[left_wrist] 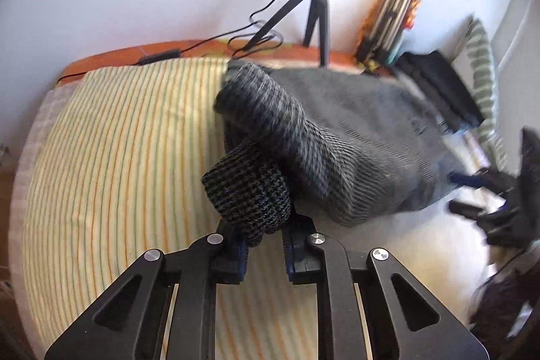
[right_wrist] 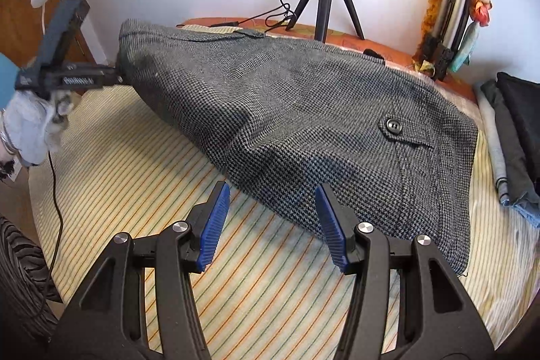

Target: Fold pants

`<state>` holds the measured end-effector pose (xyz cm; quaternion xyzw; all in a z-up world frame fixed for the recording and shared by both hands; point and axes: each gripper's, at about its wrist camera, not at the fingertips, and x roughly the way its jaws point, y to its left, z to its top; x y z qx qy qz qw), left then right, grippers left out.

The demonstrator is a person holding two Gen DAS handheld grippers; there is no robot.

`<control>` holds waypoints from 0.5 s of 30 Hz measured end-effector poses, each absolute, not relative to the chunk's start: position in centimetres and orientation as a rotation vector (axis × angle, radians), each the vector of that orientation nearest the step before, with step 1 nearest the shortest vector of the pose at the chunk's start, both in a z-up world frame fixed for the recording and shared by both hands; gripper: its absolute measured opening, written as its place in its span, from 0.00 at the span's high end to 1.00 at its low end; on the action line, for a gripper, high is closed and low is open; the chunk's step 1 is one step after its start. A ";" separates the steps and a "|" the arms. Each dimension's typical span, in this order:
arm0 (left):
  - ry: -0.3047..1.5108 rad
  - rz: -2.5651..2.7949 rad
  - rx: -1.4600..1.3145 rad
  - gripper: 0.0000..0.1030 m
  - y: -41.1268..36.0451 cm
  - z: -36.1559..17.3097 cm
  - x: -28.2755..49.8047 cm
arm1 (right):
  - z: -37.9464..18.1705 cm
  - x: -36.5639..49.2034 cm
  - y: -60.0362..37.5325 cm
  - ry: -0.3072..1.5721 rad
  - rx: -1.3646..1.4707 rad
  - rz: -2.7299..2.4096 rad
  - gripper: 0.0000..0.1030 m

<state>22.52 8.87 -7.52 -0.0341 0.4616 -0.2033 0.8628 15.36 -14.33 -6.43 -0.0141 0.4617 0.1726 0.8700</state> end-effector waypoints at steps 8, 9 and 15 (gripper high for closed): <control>0.995 -0.448 0.043 0.87 7.5 -6.1 21.9 | -6.3 14.4 -12.4 0.952 -0.055 0.481 0.47; 1.005 -0.442 0.042 0.87 7.6 -6.5 22.1 | -6.6 14.6 -11.8 0.985 -0.022 0.514 0.47; 1.014 -0.434 0.002 0.87 8.3 -7.1 23.1 | -9.0 16.4 -10.2 1.100 0.216 0.552 0.46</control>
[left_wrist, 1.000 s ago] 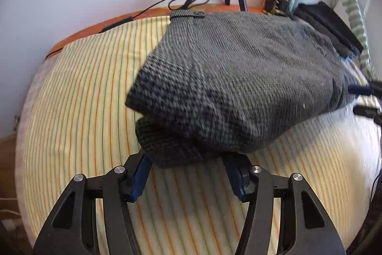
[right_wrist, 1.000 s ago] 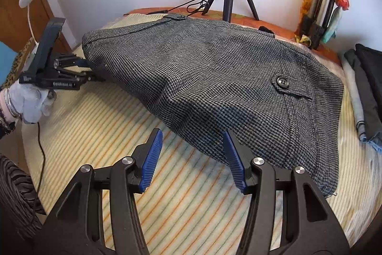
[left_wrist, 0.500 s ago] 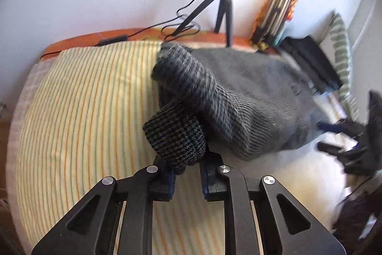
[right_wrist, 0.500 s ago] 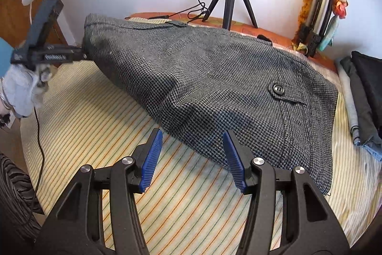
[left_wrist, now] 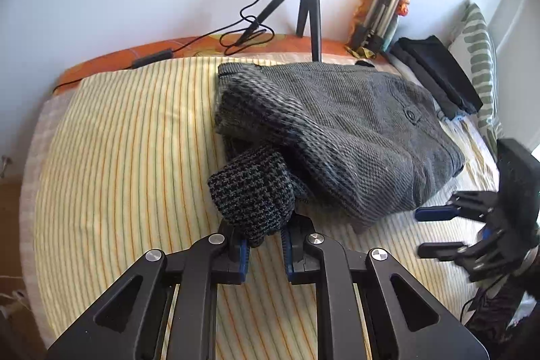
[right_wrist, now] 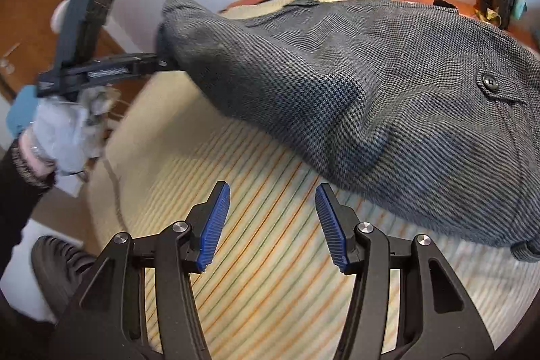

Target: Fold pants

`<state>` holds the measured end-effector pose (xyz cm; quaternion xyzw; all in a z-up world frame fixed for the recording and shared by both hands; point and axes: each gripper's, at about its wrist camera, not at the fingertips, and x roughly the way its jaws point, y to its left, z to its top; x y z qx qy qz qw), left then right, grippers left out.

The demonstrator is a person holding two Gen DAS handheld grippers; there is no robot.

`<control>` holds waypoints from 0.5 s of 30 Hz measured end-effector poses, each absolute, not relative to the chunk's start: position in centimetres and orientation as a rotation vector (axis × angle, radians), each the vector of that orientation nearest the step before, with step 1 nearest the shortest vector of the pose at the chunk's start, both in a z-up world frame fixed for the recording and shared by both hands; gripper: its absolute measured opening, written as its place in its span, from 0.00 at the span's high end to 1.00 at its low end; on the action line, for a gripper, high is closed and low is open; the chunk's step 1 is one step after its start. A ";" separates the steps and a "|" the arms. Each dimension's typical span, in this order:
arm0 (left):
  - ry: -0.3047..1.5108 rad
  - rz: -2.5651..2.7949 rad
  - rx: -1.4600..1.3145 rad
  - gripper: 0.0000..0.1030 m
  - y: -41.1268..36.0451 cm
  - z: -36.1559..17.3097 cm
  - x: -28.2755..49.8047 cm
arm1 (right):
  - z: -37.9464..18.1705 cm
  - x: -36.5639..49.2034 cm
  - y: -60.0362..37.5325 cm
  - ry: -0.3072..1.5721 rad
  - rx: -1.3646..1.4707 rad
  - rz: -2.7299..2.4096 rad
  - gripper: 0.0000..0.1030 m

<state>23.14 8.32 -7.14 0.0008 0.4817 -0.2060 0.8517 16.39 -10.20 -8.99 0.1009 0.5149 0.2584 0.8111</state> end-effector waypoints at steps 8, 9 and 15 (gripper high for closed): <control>1.005 -0.442 0.085 0.87 8.0 -7.1 23.4 | -11.7 19.1 -8.8 1.072 0.484 0.526 0.44; 1.003 -0.432 0.122 0.87 7.8 -7.4 23.3 | -11.9 19.4 -8.6 1.065 0.515 0.518 0.43; 1.058 -0.372 0.250 0.66 8.8 -10.0 22.7 | -8.7 18.3 -9.0 0.930 0.606 0.559 0.46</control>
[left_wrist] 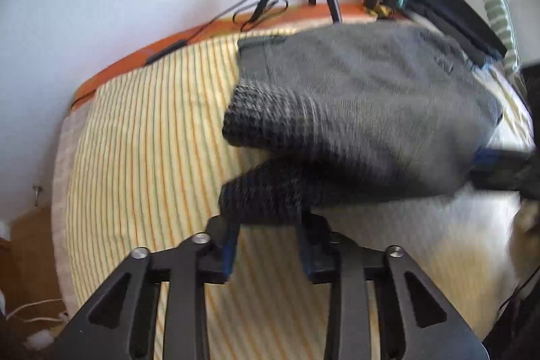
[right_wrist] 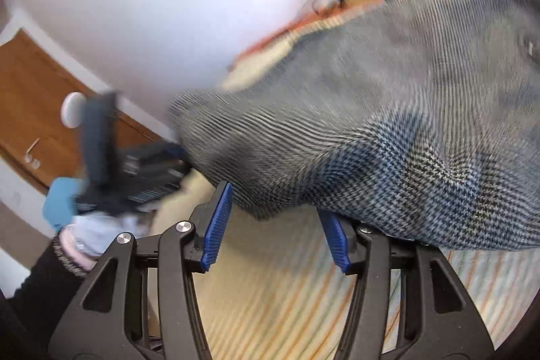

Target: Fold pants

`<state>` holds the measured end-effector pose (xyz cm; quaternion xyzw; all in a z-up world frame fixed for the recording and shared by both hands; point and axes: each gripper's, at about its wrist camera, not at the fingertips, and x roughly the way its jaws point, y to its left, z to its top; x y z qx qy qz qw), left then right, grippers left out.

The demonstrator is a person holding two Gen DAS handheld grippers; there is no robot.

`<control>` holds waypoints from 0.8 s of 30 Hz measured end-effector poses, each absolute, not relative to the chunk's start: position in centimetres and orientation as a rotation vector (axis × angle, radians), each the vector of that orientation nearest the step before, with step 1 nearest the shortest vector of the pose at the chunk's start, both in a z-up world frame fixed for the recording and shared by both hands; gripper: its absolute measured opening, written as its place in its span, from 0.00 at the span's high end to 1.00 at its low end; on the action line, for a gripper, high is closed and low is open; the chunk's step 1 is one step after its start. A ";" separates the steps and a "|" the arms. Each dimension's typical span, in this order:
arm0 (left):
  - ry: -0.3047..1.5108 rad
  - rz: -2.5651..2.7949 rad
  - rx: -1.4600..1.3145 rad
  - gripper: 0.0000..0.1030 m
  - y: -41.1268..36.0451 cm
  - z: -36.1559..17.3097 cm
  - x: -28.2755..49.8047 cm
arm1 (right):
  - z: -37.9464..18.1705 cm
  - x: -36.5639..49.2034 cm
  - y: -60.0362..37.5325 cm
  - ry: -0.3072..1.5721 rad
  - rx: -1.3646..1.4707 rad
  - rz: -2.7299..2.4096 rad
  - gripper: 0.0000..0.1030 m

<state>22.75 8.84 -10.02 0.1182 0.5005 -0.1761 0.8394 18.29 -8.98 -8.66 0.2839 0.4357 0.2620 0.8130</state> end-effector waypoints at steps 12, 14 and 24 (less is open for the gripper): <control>0.904 -0.231 0.279 0.65 13.4 -4.7 19.7 | -4.9 15.1 -11.5 0.939 0.415 0.582 0.46; 0.880 -0.274 0.283 0.65 11.7 -3.7 19.8 | -4.8 15.0 -12.7 0.950 0.361 0.524 0.46; 0.938 -0.663 0.423 0.64 -1.8 -7.1 17.6 | -7.5 12.9 -25.9 1.052 0.529 0.071 0.45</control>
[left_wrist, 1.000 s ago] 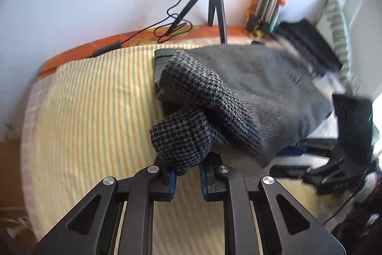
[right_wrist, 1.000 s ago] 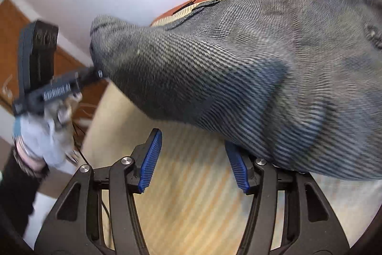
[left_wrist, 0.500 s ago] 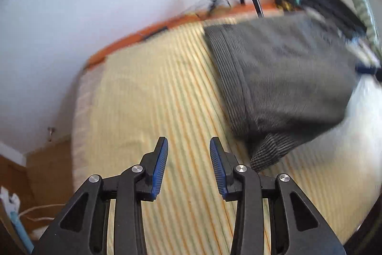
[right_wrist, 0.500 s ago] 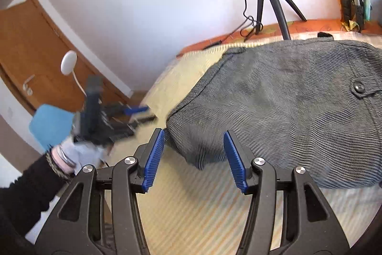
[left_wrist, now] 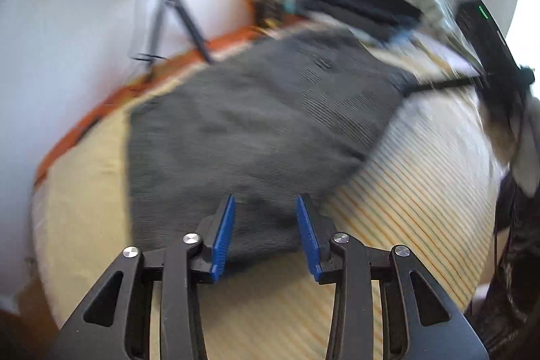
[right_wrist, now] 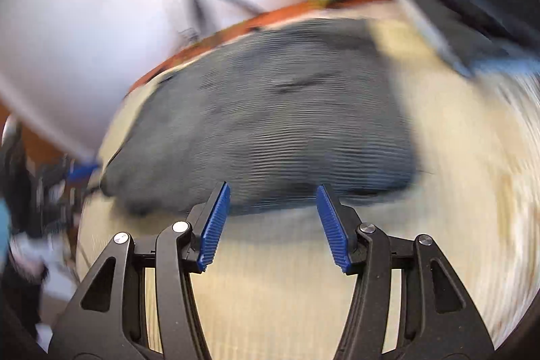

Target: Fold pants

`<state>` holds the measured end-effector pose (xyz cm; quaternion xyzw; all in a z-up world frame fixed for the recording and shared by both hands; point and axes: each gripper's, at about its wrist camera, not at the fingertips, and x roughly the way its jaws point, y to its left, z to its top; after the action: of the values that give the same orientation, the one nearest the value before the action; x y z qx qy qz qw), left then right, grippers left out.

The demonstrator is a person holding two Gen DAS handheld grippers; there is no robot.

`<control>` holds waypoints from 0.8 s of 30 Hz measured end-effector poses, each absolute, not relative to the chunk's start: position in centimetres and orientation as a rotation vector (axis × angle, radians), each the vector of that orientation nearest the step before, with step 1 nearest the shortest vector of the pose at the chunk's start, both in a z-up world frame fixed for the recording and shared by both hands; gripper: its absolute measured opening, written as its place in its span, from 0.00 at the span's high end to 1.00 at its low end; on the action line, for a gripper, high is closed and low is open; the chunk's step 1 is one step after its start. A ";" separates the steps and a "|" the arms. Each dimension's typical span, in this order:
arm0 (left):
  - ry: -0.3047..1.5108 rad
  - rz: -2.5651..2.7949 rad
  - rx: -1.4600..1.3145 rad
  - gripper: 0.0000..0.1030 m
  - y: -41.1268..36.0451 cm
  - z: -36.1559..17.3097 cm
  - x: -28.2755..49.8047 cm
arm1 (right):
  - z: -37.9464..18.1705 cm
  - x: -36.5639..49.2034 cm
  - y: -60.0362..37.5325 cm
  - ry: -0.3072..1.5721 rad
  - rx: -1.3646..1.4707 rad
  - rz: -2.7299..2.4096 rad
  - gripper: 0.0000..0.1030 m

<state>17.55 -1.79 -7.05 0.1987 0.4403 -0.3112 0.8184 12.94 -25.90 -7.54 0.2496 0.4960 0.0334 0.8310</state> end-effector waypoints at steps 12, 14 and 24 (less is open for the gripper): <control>1.022 -0.649 0.602 0.44 -5.7 -12.2 17.5 | -12.2 13.5 -32.4 1.082 0.953 -0.017 0.37; 1.015 -0.647 0.628 0.42 -5.8 -12.5 17.5 | -12.5 13.8 -32.3 1.062 0.991 -0.016 0.30; 0.999 -0.676 0.590 0.92 -4.9 -10.6 18.5 | -11.5 15.4 -30.6 1.003 0.836 -0.069 0.80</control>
<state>18.53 -4.90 -10.65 0.2732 0.4630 -0.3131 0.7829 15.39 -30.61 -11.47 0.3889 0.4665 -0.0322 0.7938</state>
